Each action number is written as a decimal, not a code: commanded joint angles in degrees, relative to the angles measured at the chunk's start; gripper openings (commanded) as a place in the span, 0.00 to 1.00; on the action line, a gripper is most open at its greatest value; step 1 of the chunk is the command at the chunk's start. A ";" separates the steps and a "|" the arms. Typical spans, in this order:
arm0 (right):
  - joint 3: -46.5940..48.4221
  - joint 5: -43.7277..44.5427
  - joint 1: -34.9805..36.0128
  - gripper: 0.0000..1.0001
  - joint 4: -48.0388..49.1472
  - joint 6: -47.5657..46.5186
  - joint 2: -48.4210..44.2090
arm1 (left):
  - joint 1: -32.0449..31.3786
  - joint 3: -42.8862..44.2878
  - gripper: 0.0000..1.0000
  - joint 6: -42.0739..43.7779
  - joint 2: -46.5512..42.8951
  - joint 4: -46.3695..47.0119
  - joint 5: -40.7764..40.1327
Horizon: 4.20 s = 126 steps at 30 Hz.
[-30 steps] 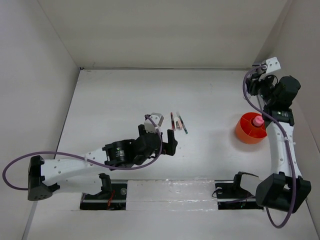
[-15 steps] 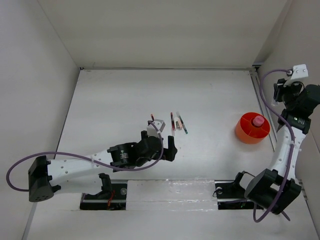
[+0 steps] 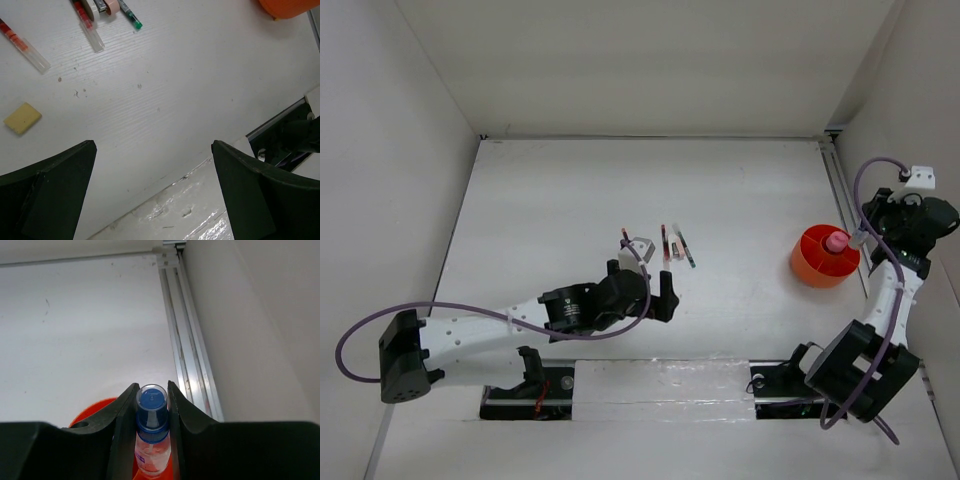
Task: Sort the stationery into containers
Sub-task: Place the stationery in the storage box, then pick up the stationery from the center of the board.
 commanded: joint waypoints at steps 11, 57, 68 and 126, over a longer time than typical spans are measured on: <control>-10.66 13.53 -0.11 0.00 14.52 8.87 -10.09 | 0.08 1.35 1.00 1.60 -1.05 1.32 3.63; -15.06 28.04 8.41 0.00 25.17 12.39 -6.23 | -0.54 2.30 1.00 3.71 -6.68 1.32 3.64; -16.20 33.41 8.95 0.00 24.11 13.00 -5.62 | -0.54 2.30 1.00 3.71 -7.21 1.32 3.64; 27.21 55.00 41.34 1.00 -27.73 12.92 -7.11 | 12.27 18.21 1.00 -4.39 11.94 -11.70 0.25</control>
